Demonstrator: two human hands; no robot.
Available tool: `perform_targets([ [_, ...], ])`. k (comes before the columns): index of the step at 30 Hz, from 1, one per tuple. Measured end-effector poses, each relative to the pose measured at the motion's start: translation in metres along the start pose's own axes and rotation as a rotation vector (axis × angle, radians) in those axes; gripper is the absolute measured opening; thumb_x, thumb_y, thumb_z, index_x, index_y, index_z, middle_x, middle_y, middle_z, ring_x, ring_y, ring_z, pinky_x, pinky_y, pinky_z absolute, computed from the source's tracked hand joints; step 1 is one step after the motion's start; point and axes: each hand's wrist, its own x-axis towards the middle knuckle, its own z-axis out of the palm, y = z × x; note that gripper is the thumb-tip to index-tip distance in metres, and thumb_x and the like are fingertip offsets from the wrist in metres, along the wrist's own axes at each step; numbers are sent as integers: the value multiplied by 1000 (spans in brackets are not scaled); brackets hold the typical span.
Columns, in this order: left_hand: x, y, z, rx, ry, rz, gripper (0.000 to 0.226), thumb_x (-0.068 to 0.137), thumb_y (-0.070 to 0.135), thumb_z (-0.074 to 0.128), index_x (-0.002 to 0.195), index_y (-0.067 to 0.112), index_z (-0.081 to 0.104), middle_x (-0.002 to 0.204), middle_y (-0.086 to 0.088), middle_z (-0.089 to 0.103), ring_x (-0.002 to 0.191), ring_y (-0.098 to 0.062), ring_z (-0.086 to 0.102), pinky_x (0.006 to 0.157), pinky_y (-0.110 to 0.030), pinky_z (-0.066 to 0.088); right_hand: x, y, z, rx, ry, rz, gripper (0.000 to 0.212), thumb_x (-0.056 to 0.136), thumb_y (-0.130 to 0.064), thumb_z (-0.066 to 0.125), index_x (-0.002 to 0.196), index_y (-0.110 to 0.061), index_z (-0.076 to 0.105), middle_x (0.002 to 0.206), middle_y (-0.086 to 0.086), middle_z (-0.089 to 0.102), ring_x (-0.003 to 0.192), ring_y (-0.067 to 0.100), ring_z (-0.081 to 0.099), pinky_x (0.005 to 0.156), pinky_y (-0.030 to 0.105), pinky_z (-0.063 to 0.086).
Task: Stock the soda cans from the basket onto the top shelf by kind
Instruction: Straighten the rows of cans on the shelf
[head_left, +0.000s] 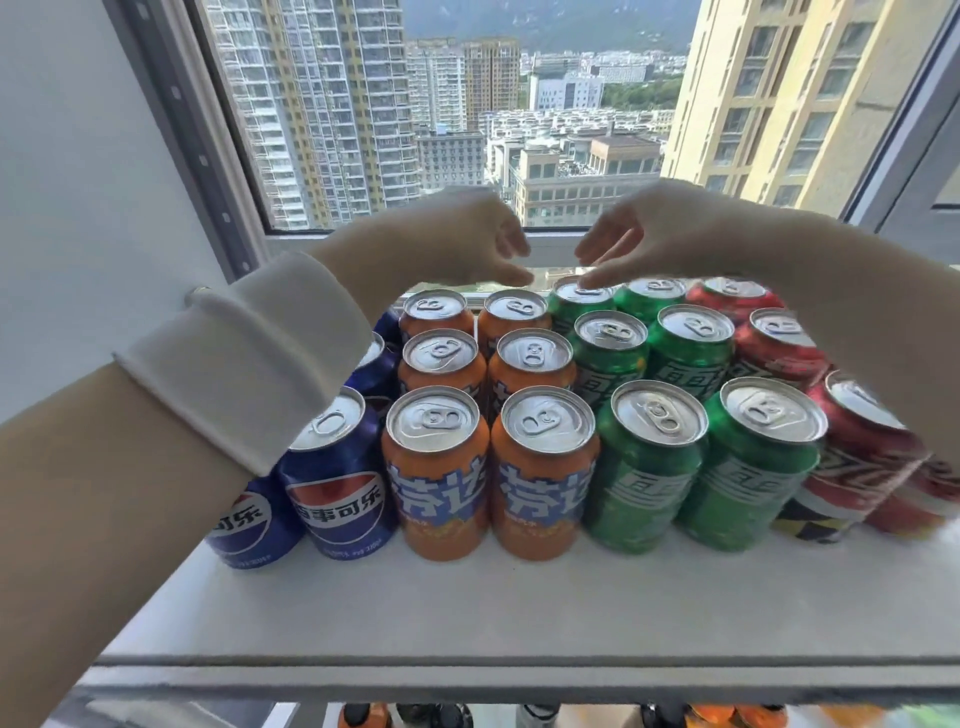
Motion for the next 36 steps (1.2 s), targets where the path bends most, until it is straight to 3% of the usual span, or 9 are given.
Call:
perform_targets([
  [3, 6, 38, 11, -54, -31, 101, 43, 85, 34, 61, 123, 14, 56, 122, -2, 61, 96, -9, 55, 91, -21, 38, -25, 26, -11, -70, -38, 63, 41, 74, -32, 72, 110, -15, 63, 104, -2, 65, 92, 13, 60, 77, 18, 43],
  [6, 16, 60, 29, -1, -67, 111, 53, 81, 44, 64, 127, 19, 54, 126, 0, 58, 107, -15, 56, 91, -25, 39, -43, 42, -11, -125, -67, 121, 49, 70, -36, 74, 114, -18, 62, 97, -8, 60, 94, 12, 59, 82, 25, 41],
  [10, 24, 66, 41, 33, -79, 84, 57, 77, 44, 68, 127, 20, 54, 127, 2, 57, 109, -17, 55, 85, -24, 37, -52, 52, -5, -142, -33, 125, 55, 69, -38, 77, 118, -22, 60, 98, -9, 58, 92, 11, 56, 81, 24, 39],
  [16, 20, 69, 41, 9, -28, 128, 46, 74, 39, 73, 115, 19, 66, 114, 2, 67, 86, -7, 55, 80, -21, 37, -56, 58, 0, -63, 64, 73, 58, 65, -34, 80, 117, -15, 62, 103, -2, 64, 88, 12, 59, 77, 23, 42],
  [21, 17, 74, 40, 43, -43, 136, 47, 76, 39, 72, 117, 17, 65, 117, 3, 65, 86, -6, 54, 79, -21, 37, -62, 60, -1, 0, 50, 56, 59, 62, -33, 82, 115, -17, 61, 96, -6, 64, 81, -2, 57, 67, 13, 42],
  [27, 13, 80, 38, 86, -61, 151, 46, 77, 37, 71, 117, 18, 64, 115, 3, 66, 84, -7, 53, 77, -20, 34, -66, 60, -4, 27, 9, 64, 56, 60, -33, 82, 110, -21, 61, 91, -11, 63, 84, -1, 59, 75, 21, 47],
  [36, 11, 83, 39, 115, -55, 162, 43, 78, 37, 70, 116, 19, 66, 114, 6, 66, 88, -4, 51, 79, -18, 33, -70, 60, -7, 58, -22, 66, 54, 61, -29, 82, 109, -23, 60, 94, -12, 64, 85, -2, 59, 76, 19, 47],
])
